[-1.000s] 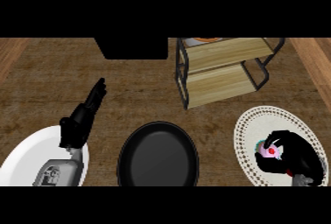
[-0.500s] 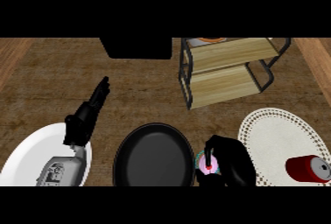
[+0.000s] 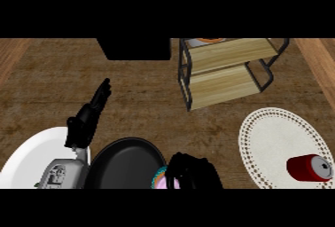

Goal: Pick the cupcake from the placemat and place it in the tiered shelf

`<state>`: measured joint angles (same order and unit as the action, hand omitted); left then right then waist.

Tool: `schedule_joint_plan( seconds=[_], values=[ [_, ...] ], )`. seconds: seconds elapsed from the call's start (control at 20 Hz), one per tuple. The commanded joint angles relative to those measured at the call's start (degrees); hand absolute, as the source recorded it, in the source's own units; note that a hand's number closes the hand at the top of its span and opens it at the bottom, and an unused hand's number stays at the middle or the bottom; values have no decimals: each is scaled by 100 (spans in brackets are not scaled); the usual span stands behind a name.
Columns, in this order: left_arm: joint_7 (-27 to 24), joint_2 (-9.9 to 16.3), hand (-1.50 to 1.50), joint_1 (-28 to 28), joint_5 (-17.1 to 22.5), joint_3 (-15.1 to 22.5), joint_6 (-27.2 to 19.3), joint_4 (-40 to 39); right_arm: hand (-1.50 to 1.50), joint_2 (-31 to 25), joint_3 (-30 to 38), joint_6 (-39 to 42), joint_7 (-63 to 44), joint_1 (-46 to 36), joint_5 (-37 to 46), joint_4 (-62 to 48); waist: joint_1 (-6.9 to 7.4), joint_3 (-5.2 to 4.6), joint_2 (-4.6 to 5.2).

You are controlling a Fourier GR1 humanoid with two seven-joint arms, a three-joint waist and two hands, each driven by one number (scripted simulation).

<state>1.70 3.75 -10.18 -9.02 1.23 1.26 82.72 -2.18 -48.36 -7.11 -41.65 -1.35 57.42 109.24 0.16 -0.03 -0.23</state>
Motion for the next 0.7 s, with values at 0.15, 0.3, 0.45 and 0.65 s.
schedule_joint_plan(
  seconds=[0.15,0.3,0.45,0.65],
  values=[
    [-83,99,0,64,58,-136,34,-61,150,200,-671,-18,-1389,-344,605,1436,-88,-8,-20],
    [-50,40,0,285,25,-29,19,135,150,195,-402,291,-1852,-712,1095,1656,-66,-6,-28],
    [-148,36,0,9,-17,-73,-11,-140,150,199,-40,693,-2248,-1570,1205,1893,-47,-7,6],
    [297,-24,0,-56,-87,43,-69,210,150,210,259,1035,-2840,-2110,1384,2226,-27,-2,-2]
  ],
)
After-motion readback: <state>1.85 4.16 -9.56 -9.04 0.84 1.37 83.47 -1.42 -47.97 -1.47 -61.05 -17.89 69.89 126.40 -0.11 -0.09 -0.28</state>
